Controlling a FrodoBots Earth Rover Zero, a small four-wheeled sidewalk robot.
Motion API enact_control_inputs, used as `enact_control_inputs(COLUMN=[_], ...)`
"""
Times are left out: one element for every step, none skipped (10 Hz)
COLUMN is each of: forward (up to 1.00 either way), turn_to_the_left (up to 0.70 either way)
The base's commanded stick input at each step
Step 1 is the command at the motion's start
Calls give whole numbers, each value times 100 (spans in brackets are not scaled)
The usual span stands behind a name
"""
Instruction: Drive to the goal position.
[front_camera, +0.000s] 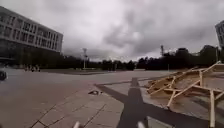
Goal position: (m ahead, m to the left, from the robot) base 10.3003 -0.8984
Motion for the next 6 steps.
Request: enact_control_inputs(forward=[99, 98, 98, 98, 97, 97], turn_to_the_left=[0, 0, 22, 29, 28, 25])
